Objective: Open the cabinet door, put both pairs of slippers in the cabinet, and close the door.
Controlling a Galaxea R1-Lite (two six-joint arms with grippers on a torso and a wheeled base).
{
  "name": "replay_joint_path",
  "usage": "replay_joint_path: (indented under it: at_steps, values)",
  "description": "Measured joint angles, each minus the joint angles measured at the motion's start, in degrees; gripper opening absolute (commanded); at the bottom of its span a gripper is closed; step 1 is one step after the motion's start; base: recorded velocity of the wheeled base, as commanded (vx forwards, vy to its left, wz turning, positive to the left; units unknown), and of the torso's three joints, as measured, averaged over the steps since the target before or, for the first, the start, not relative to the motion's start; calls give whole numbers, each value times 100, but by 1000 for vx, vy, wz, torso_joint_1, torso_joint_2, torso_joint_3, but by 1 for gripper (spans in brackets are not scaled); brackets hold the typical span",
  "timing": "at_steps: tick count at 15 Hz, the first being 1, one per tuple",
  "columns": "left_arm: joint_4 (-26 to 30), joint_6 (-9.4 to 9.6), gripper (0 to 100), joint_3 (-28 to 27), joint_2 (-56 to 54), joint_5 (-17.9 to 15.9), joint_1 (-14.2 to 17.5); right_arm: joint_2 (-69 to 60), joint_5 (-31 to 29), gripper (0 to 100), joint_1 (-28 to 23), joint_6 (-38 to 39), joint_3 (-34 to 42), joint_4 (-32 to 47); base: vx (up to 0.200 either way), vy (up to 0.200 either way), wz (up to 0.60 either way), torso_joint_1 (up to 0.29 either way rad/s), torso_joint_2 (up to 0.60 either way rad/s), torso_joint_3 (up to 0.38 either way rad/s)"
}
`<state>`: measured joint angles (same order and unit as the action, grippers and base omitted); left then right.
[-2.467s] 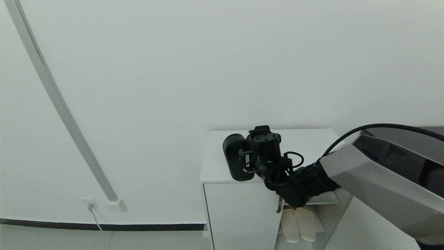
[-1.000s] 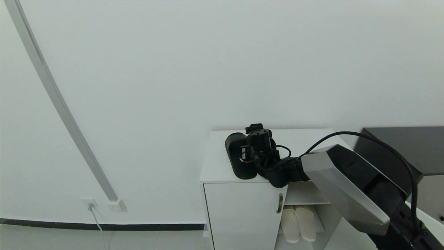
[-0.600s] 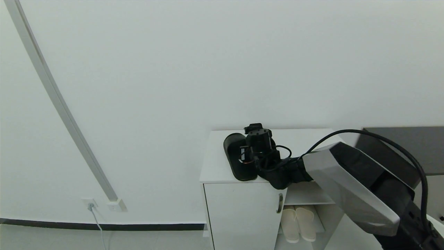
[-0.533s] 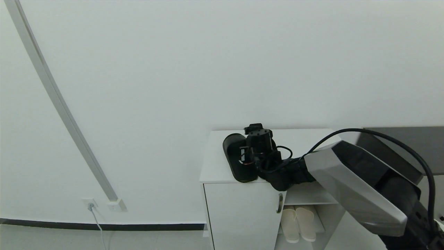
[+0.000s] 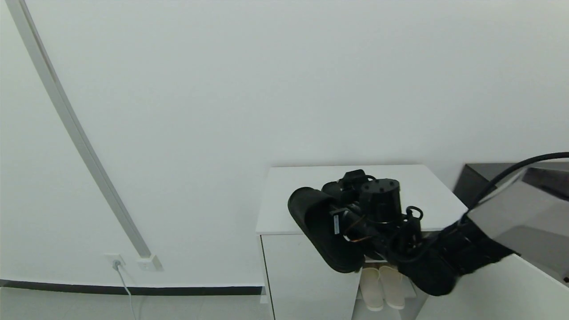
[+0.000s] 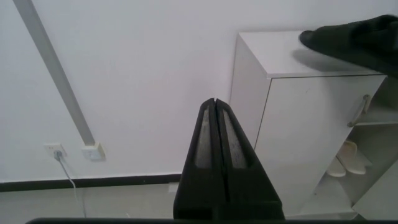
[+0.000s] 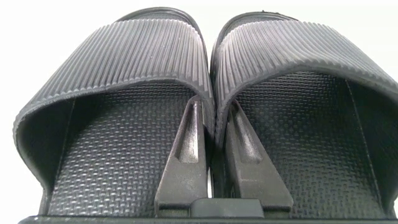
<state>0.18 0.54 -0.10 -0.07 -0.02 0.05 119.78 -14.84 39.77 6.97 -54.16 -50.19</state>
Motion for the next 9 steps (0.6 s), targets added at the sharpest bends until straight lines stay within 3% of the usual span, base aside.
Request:
replay_joint_path:
  at_steps: [3, 6, 9]
  values:
    - [0, -11, 0, 0, 0, -5, -2, -1097, 477, 0, 67, -41, 1239, -143, 0, 0, 0, 0, 0, 0]
    - [0, -33, 0, 0, 0, 2, -2, -1629, 538, 0, 113, -49, 1720, -168, 0, 0, 0, 0, 0, 0]
    - [0, -33, 0, 0, 0, 2, -2, -1799, 523, 0, 179, -49, 1809, -173, -200, 0, 0, 9, 2, 2]
